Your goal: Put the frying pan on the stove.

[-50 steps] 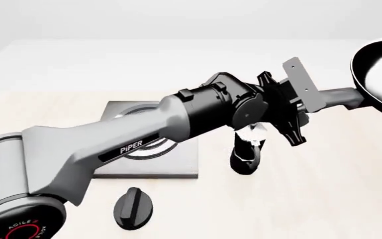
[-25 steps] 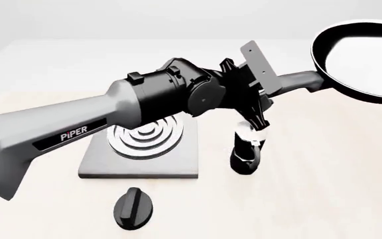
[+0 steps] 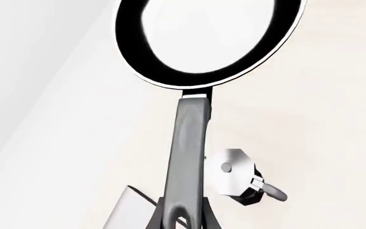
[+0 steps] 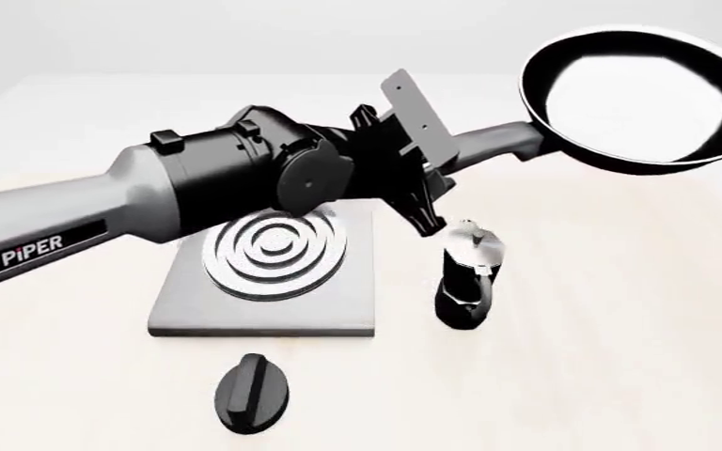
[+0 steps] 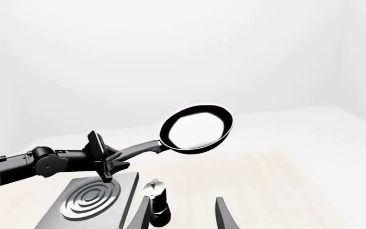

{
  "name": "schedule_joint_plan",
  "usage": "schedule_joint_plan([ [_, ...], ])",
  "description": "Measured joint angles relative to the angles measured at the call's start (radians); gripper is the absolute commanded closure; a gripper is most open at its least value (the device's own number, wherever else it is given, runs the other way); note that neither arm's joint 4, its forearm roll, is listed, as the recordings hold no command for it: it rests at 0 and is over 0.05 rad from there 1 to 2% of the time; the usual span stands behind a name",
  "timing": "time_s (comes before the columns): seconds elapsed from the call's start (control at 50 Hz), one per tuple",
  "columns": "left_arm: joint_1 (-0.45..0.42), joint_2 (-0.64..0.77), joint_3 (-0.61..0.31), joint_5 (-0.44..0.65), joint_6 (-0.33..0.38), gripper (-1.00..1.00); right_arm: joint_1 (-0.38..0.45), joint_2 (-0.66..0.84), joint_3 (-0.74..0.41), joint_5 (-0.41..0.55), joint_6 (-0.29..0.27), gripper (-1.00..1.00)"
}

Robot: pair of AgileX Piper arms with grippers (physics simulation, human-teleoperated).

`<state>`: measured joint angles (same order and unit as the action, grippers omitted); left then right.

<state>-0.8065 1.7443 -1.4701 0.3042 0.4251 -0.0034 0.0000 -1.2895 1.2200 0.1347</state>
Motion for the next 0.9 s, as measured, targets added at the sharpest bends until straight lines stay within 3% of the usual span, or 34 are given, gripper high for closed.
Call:
schedule_joint_plan([
  [0.9,0.190,-0.256,0.340,-0.065,-0.023,1.00,0.004,0.000,-0.002,0.000,-0.004,-1.00],
])
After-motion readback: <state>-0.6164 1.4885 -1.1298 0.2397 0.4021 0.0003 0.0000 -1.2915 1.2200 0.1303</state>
